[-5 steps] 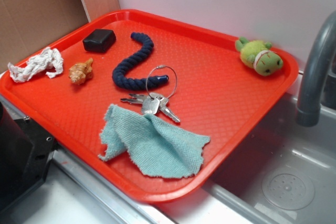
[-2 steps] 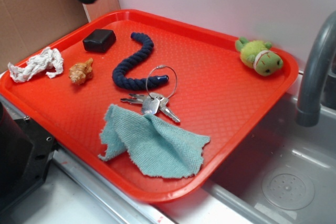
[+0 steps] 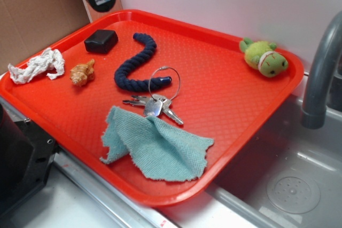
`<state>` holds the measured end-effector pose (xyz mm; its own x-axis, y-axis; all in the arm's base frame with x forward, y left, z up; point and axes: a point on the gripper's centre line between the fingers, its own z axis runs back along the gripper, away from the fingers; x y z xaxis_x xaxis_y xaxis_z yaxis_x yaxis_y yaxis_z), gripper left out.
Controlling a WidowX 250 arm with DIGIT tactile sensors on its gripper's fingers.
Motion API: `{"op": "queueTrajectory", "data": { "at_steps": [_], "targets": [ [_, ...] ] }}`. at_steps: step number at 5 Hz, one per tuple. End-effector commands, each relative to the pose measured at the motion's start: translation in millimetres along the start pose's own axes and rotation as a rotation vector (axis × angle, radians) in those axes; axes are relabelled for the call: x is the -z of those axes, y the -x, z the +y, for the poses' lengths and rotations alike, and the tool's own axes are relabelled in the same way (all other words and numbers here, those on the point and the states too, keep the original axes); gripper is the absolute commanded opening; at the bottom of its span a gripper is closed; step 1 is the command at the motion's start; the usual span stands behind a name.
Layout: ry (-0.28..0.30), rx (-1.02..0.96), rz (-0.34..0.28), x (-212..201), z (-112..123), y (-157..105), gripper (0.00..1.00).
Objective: Grab the green animal.
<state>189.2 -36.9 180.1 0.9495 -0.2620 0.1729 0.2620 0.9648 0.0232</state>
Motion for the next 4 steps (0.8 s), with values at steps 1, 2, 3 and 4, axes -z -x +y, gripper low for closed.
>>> {"op": "queueTrajectory", "data": {
  "at_steps": [1, 2, 3, 4],
  "targets": [
    [0.017, 0.198, -0.033, 21, -8, -43, 1.00],
    [-0.053, 0.350, -0.043, 44, -31, -85, 1.00],
    [-0.123, 0.551, -0.028, 72, -49, -113, 1.00],
    [-0.158, 0.751, -0.050, 85, -60, -128, 1.00]
  ]
}}
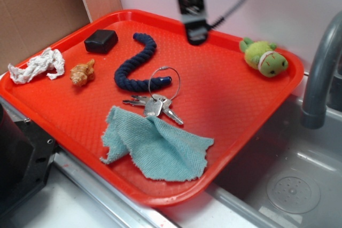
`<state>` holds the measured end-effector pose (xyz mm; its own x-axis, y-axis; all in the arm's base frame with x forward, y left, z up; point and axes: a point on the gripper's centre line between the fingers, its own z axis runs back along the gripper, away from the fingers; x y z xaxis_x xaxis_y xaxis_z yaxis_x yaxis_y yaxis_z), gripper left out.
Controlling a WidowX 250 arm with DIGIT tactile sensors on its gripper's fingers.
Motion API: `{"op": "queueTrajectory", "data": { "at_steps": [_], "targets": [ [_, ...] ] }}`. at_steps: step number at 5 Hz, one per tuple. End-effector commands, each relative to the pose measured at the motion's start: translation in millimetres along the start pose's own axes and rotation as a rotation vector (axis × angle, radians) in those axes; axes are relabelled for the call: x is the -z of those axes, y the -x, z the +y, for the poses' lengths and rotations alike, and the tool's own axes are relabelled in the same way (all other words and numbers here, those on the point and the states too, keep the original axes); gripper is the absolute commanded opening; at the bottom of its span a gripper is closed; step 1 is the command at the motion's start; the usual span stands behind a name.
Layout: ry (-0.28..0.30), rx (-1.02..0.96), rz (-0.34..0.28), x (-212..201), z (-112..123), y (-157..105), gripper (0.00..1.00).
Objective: Grab the green animal.
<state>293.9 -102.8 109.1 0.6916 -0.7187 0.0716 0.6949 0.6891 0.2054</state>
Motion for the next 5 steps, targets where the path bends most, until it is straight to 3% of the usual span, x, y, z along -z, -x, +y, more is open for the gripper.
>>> {"op": "queueTrajectory", "data": {
  "at_steps": [1, 2, 5],
  "targets": [
    [-0.061, 0.285, -0.091, -4.2, -15.0, -35.1, 1.00],
    [0.009, 0.144, -0.064, 5.5, -12.3, -38.7, 1.00],
    [0.009, 0.144, -0.064, 5.5, -12.3, -38.7, 1.00]
  ]
}}
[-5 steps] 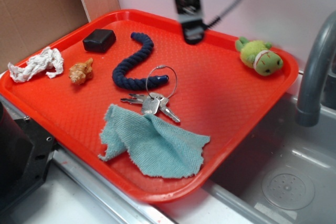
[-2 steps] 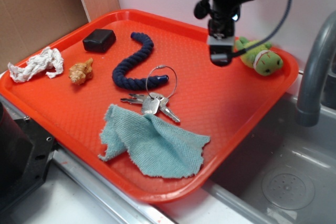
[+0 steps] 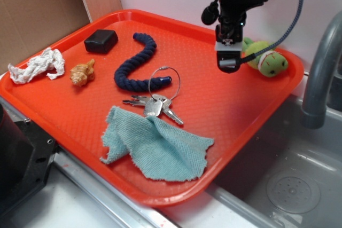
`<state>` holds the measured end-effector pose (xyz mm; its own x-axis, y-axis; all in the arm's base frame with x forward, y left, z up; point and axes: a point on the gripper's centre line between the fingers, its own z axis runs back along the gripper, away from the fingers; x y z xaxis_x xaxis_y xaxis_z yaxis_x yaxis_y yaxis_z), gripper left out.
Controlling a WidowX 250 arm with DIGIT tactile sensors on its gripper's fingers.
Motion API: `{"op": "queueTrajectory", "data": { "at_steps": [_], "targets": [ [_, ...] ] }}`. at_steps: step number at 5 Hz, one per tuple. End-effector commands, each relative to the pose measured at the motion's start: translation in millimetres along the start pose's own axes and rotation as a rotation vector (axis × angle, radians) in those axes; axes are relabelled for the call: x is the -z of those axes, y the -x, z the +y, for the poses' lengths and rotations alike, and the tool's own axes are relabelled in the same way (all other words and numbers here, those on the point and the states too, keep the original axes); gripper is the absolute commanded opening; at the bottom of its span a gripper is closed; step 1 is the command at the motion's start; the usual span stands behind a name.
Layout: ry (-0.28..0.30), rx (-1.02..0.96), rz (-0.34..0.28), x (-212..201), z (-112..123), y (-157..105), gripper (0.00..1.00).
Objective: Grab the green animal.
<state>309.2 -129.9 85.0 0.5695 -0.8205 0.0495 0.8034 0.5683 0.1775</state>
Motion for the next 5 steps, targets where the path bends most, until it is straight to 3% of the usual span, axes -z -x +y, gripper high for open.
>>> {"op": "queueTrajectory", "data": {
  "at_steps": [1, 2, 3, 4, 5],
  "targets": [
    [-0.124, -0.138, -0.041, -4, 3, -22, 1.00],
    [-0.222, -0.230, -0.060, 0, 0, -30, 1.00],
    [-0.242, -0.306, -0.081, 4, 0, -30, 1.00],
    [-0.193, -0.288, -0.178, 8, -1, -32, 1.00],
    [-0.191, -0.259, -0.185, 15, 4, -36, 1.00]
  ]
}}
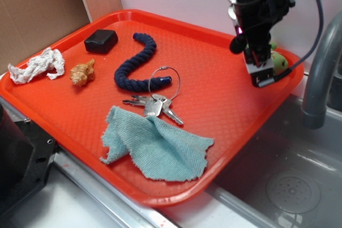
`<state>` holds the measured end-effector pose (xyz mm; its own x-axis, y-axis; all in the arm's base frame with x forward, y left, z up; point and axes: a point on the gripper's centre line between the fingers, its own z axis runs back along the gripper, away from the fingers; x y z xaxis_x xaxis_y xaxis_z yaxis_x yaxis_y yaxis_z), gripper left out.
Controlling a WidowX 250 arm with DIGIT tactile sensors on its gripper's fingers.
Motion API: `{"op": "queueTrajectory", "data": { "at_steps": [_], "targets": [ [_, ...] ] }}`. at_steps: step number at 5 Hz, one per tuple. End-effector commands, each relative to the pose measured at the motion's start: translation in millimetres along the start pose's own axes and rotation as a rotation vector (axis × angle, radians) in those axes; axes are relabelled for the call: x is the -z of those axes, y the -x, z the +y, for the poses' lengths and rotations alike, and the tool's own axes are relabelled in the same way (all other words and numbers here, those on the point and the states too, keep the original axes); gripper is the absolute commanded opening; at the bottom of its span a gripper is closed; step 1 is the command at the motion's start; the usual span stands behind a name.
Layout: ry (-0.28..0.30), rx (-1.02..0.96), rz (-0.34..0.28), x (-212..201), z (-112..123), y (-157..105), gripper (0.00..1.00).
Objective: Grab the green animal.
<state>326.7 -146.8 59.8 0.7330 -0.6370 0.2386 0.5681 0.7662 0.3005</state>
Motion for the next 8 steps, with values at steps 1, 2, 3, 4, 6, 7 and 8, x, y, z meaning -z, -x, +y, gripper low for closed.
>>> {"op": "queueTrajectory", "data": {
  "at_steps": [1, 2, 3, 4, 6, 7, 8],
  "targets": [
    [-0.018, 0.107, -0.136, 0, 8, -21, 1.00],
    [-0.033, 0.166, -0.149, 7, 12, -29, 1.00],
    [0.022, 0.185, -0.139, 20, 8, -27, 1.00],
    [0.110, 0.113, -0.146, 19, 5, -10, 0.00],
    [0.138, 0.046, -0.191, -32, -7, 5, 0.00],
    [0.080, 0.085, -0.210, -56, -11, 4, 0.00],
    [-0.019, 0.226, -0.234, -64, -8, 2, 0.63]
  ]
}}
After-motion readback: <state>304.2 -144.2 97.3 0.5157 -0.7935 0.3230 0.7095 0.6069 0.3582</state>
